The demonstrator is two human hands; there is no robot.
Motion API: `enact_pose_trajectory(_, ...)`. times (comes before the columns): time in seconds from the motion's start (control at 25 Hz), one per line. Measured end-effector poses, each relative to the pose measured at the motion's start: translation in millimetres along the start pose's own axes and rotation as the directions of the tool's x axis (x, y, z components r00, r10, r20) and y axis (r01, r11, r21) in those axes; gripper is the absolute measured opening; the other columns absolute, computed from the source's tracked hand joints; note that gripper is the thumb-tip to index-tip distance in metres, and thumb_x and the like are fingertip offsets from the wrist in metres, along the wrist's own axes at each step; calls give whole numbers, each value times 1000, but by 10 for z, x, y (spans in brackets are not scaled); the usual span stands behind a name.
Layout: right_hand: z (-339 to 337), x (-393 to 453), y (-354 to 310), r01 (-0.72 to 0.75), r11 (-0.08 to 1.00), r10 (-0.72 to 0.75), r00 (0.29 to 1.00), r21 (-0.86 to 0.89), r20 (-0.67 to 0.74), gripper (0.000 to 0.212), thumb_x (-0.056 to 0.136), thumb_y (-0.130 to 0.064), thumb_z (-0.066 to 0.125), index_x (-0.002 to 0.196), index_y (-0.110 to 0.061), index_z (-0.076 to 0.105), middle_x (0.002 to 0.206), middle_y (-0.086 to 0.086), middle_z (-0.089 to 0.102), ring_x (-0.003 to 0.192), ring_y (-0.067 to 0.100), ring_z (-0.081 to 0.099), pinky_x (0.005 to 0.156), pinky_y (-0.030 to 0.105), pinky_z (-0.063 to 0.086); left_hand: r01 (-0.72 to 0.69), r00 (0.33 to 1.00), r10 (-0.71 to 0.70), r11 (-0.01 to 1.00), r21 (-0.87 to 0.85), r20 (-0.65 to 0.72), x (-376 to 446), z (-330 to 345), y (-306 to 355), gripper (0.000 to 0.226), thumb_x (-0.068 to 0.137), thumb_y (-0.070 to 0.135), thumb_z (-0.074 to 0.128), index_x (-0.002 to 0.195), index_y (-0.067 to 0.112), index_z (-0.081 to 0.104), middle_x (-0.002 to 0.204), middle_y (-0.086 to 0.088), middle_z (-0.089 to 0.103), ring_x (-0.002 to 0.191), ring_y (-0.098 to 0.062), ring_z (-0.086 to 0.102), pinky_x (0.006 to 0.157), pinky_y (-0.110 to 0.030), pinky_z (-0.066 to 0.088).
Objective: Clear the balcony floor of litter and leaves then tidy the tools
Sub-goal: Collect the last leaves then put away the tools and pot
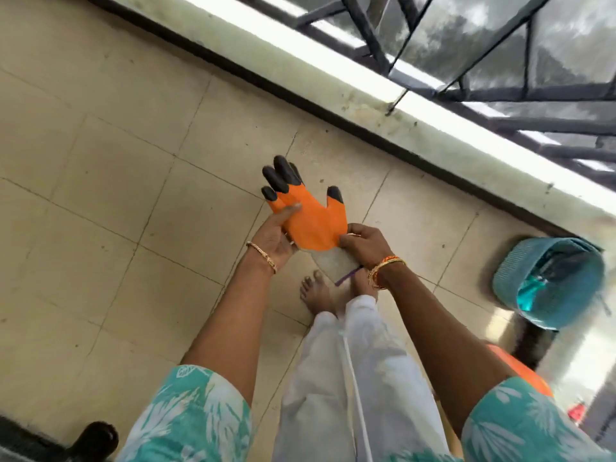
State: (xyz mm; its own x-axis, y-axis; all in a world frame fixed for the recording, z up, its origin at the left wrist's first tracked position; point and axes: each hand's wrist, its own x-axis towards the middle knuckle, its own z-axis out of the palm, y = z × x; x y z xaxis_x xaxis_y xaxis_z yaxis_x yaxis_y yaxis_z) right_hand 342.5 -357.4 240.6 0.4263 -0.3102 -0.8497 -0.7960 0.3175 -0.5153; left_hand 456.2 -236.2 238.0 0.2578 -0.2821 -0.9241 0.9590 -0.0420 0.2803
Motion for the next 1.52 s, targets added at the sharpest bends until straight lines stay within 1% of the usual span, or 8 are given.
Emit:
enact_pose_trajectory(0.16,-594,-408,349,-2,990,19,993,140,-120,18,83,3,55,89,-12,64,74,-2,60,65,9,52,54,11,45,75,990,-94,982,173,105,-227,523,-214,33,91,25,58,123,15,56,114,-8,65,98,-21,63,83,-37,53)
enact_pose_trajectory(0.32,-1180,-719,880,-15,948,85,975,319,-207,22,82,3,56,85,-16,67,84,3,64,79,16,56,68,24,44,103,969,-198,867,487,147,-303,1200,-676,41,89,29,63,126,12,57,118,-8,66,102,-21,63,81,-33,53)
enact_pose_trajectory(0.52,-1838,-982,1714,-21,883,181,937,468,-300,27,78,5,59,76,-20,69,67,-7,63,67,13,53,63,25,41,46,974,-191,697,715,124,-173,2012,-1535,42,87,19,65,127,10,55,122,-9,64,100,-20,62,67,-28,52)
enact_pose_trajectory(0.84,-2865,-1384,3028,13,749,319,869,663,-378,32,75,11,60,62,-17,66,50,-11,59,55,9,50,58,23,41,-3,962,-238,480,877,134,-145,3077,-3191,30,85,2,63,114,8,57,107,-13,64,98,-29,63,83,-42,52)
enact_pose_trajectory(0.96,-3278,-1409,3355,6,745,369,829,667,-420,20,78,7,64,76,-14,64,54,-7,58,53,6,51,54,19,42,-158,960,-164,356,921,228,-53,3492,-3730,33,79,-9,62,110,1,56,99,-18,61,87,-29,62,70,-38,53)
enact_pose_trajectory(1.12,-3732,-1093,3816,-12,795,413,743,607,-527,20,68,-10,76,57,-21,62,60,0,60,59,12,54,63,30,45,-293,943,-103,188,937,316,325,3938,-4245,34,76,-12,65,93,16,53,88,-12,55,87,-25,56,83,-45,51)
enact_pose_trajectory(1.28,-4093,-786,3904,-23,834,425,663,551,-616,14,69,-12,75,63,-13,62,69,4,55,70,16,49,66,27,42,-381,919,-67,114,918,390,709,4260,-4481,45,80,-7,66,119,12,53,87,-8,55,86,-24,54,87,-44,51)
enact_pose_trajectory(1.52,-4391,-175,4024,23,814,442,624,580,-645,11,80,-9,61,77,-19,57,84,2,58,82,19,53,70,25,43,-447,894,-10,20,894,447,1398,4588,-4625,66,81,6,71,140,12,42,129,-15,55,112,-29,57,94,-45,51)
